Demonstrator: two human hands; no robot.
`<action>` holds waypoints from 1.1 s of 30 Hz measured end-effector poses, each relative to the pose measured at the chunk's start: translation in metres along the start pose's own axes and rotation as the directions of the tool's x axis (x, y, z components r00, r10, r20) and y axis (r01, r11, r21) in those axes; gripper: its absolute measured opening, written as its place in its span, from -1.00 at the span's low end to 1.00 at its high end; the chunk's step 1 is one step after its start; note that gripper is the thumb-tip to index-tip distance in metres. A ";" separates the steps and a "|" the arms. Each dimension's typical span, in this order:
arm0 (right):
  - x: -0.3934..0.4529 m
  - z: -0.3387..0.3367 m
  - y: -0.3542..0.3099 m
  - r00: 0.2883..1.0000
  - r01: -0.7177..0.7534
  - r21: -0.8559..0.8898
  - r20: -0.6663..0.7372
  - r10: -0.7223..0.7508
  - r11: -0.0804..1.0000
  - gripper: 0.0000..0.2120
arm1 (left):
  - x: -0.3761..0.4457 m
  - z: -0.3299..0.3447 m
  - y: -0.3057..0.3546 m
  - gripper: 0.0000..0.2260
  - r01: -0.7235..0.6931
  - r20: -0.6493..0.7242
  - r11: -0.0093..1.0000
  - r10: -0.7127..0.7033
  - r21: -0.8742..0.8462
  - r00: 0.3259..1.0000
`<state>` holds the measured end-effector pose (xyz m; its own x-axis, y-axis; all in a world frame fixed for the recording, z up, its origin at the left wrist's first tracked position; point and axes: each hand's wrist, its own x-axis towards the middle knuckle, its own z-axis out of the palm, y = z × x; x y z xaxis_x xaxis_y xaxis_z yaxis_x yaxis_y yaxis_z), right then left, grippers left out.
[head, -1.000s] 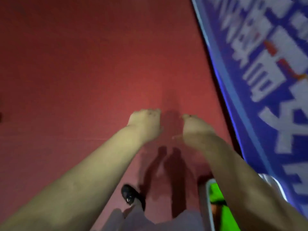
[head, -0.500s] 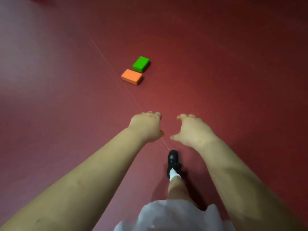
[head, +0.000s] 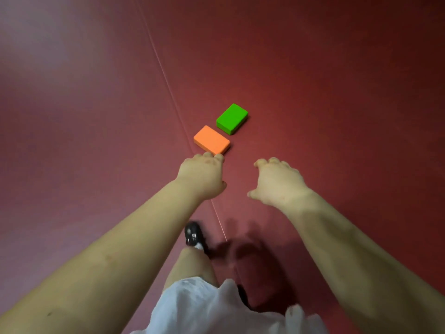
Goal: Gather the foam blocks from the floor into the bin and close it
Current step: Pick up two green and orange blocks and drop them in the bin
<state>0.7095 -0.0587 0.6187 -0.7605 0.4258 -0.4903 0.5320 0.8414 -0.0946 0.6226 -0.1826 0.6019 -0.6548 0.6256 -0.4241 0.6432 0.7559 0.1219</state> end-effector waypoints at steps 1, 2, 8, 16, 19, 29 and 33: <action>0.034 -0.012 -0.005 1.000 -0.009 -0.002 0.004 0.009 1.000 -0.33 | 0.034 -0.011 -0.012 -0.48 -0.009 0.004 1.000 0.009 0.007 1.000; 0.068 -0.022 -0.009 1.000 -0.022 0.000 0.006 0.022 1.000 -0.33 | 0.068 -0.021 -0.024 -0.49 -0.017 0.010 1.000 0.017 0.015 1.000; 0.256 -0.071 -0.032 0.995 -0.082 0.046 0.054 0.080 0.996 -0.40 | 0.265 -0.083 -0.089 -0.50 -0.076 0.074 0.994 0.070 0.083 0.995; 0.484 -0.080 -0.039 0.996 0.011 0.045 0.089 -0.015 0.999 -0.44 | 0.474 -0.075 -0.139 -0.49 -0.065 0.154 0.990 0.046 0.122 0.987; 0.572 -0.053 -0.043 0.995 0.032 0.027 0.096 -0.034 0.999 -0.47 | 0.553 -0.038 -0.160 -0.46 -0.067 0.163 0.992 0.050 0.104 0.985; 0.850 0.177 -0.067 0.988 0.011 0.011 0.154 -0.013 1.000 -0.46 | 0.808 0.206 -0.267 -0.29 -0.244 0.336 0.940 0.156 0.237 0.929; 0.922 0.263 -0.070 0.971 -0.028 0.038 0.237 0.019 0.999 -0.30 | 0.884 0.282 -0.301 -0.19 -0.405 0.378 0.847 0.270 0.343 0.886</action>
<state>0.0686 0.1873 -0.0544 -0.6406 0.3505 -0.6832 0.5671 0.8159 -0.1132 -0.0375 0.0886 -0.0623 -0.2563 0.6849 -0.6821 0.9465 0.3211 -0.0333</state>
